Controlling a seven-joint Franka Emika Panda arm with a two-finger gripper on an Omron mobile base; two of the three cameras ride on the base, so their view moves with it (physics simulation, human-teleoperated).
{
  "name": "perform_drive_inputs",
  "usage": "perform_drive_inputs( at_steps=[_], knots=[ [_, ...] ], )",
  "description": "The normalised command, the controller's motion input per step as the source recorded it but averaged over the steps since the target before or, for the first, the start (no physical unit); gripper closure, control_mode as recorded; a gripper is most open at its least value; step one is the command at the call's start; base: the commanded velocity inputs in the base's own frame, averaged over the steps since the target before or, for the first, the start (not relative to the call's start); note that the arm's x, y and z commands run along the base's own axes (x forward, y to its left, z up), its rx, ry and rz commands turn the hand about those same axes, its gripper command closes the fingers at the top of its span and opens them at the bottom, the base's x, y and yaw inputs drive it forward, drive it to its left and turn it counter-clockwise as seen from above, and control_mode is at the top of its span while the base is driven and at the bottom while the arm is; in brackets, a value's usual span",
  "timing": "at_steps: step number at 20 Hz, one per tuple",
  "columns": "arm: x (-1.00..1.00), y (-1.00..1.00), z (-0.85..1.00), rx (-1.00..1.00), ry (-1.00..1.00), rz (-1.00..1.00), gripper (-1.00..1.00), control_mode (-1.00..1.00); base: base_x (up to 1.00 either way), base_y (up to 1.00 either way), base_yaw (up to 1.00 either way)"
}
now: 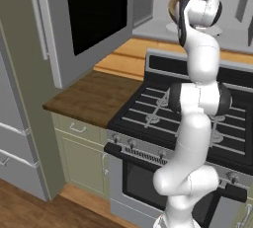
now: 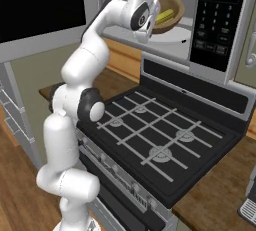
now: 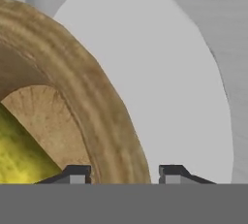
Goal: Pick the cucumber from the sink and place it in the bowl. Then pick the bowl and place it in the microwave. Then close the microwave door and press the start button.
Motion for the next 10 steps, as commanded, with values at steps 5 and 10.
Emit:
perform_drive_inputs(
  at_steps=[5, 10],
  knots=[
    [0.24, 0.00, -0.07, 0.00, -0.05, 0.00, -1.00, -1.00, 0.00, 0.00, 0.00],
    [0.04, 0.00, 0.00, 0.00, -0.17, 0.00, -1.00, -1.00, 0.00, 0.00, 0.00]
  ],
)
